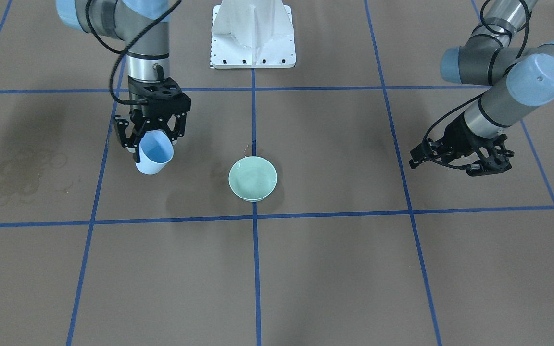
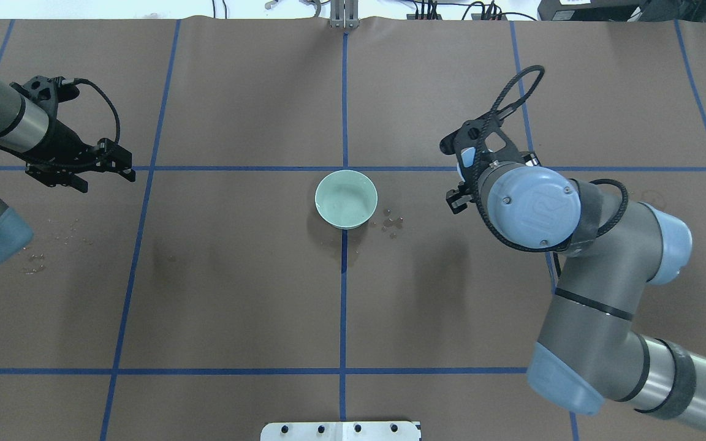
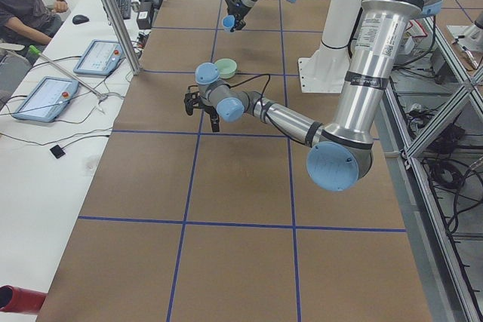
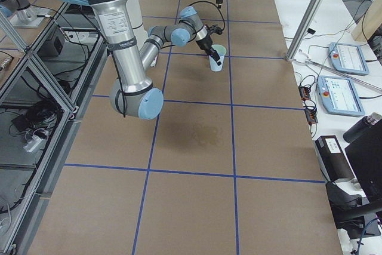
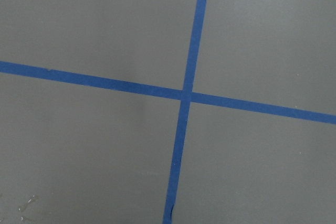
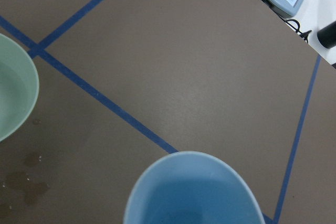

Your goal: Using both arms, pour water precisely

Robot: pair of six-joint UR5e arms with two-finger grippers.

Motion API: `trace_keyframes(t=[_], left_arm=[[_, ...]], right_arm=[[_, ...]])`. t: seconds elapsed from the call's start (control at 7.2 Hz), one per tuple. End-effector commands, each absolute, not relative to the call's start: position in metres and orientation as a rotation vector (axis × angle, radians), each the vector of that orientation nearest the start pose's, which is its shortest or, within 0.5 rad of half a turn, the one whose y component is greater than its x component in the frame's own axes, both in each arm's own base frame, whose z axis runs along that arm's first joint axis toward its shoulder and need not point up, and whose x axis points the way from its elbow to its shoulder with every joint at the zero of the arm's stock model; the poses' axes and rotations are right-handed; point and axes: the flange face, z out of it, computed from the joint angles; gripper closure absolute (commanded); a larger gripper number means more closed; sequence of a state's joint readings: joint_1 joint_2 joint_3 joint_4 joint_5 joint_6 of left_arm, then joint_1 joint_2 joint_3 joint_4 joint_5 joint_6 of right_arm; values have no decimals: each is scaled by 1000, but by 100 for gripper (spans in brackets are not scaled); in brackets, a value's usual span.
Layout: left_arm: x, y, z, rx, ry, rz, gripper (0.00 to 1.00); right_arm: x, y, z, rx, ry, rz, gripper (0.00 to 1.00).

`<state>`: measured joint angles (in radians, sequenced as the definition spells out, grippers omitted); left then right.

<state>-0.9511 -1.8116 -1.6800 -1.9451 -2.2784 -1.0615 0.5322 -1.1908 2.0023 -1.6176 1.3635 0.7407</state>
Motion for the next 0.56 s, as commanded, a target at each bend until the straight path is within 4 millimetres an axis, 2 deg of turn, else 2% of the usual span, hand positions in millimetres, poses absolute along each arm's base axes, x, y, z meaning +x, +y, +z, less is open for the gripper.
trace_keyframes(t=[0.0, 0.28, 0.42], left_arm=[[289, -523, 430, -40, 968, -149, 1], [289, -523, 429, -38, 968, -151, 1], [288, -522, 426, -38, 973, -155, 1]], right_arm=[[-366, -428, 304, 555, -545, -65, 100], [-311, -414, 388, 602, -619, -19, 100], [-287, -409, 421, 601, -628, 28, 100]])
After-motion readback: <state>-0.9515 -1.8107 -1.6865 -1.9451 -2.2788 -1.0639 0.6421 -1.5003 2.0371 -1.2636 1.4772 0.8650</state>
